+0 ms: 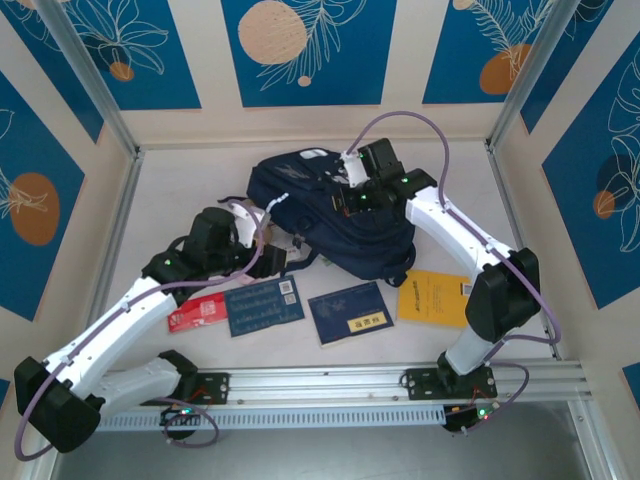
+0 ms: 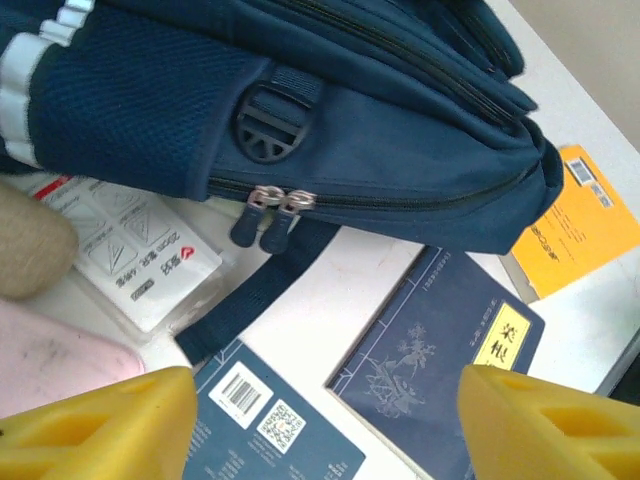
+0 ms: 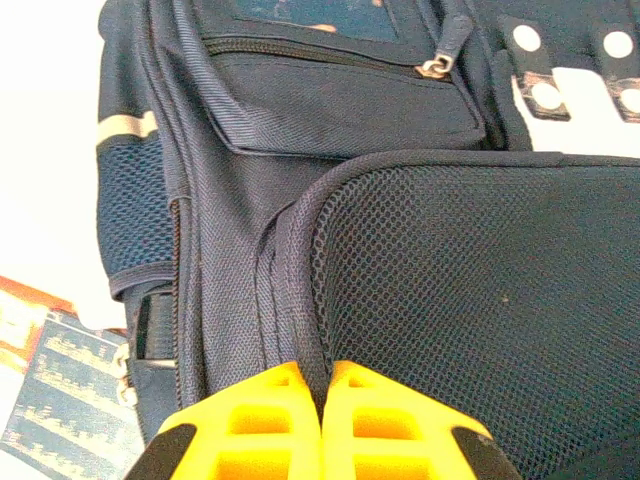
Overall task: Pack the student bag
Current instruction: Unzip the student bag at the top-center of the table.
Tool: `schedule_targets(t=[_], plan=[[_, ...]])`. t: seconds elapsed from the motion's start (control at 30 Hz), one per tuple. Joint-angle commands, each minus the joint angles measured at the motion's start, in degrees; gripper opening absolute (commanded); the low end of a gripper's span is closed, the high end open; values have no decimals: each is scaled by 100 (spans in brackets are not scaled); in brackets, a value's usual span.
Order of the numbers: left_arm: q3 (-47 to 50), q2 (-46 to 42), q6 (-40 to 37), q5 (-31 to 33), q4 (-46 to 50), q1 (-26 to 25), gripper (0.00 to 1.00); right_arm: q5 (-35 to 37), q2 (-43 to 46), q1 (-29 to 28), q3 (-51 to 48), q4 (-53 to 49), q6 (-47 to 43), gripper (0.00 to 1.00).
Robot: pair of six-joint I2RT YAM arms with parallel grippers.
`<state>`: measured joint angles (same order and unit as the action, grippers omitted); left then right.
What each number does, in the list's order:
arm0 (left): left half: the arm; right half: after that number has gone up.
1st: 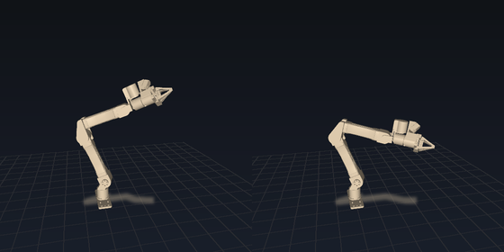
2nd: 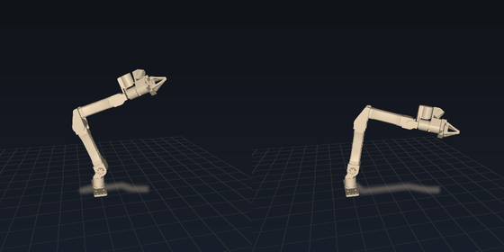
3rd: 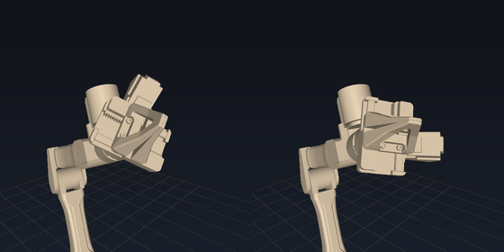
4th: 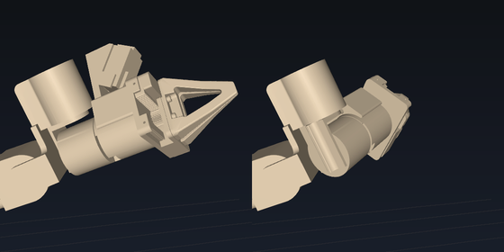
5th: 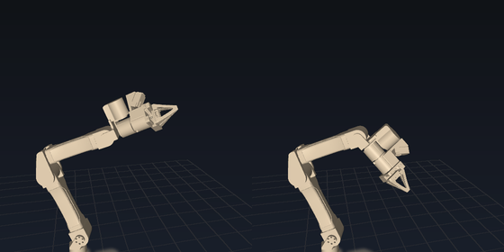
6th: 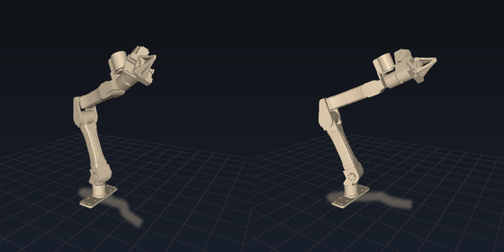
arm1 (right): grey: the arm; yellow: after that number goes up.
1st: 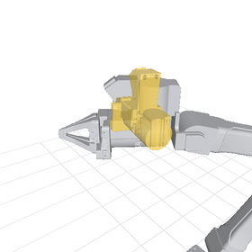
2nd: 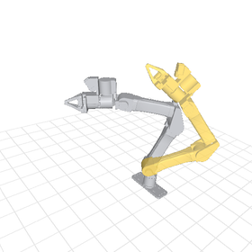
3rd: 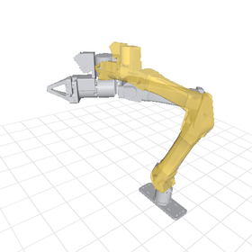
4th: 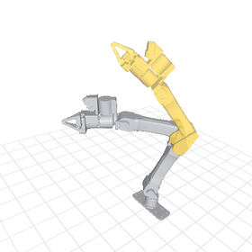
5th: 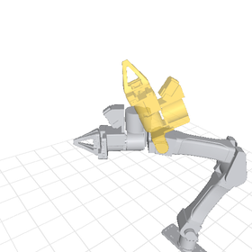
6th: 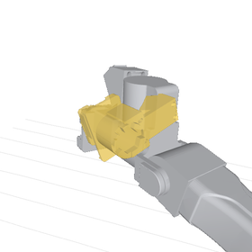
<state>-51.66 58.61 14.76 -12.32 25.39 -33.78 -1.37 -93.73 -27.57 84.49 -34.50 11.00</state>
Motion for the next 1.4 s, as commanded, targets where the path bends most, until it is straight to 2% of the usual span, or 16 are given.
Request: schedule_targets(t=[0.0, 0.3, 0.53, 0.77, 1.1, 1.37], plan=[[56, 155, -493, -403, -363, -31, 64, -1110, 165, 157, 92, 536, 729, 0], [-999, 1487, -1091, -1101, 158, 49, 75, -2507, -4, 728, 314, 290, 983, 0], [-1320, 2173, -1172, -1987, 146, 620, 74, -2979, -13, 862, 246, 260, 943, 0], [-1424, 2624, -1260, -2782, 28, 750, 65, -3386, -35, 1037, 275, 344, 1109, 0], [-1287, 2680, -1228, -2381, -186, 883, 65, -3712, -14, 1109, 222, 453, 1221, 0], [-1417, 2951, -1187, -2607, -316, 899, 64, -3918, -22, 1090, 227, 508, 1289, 0]])
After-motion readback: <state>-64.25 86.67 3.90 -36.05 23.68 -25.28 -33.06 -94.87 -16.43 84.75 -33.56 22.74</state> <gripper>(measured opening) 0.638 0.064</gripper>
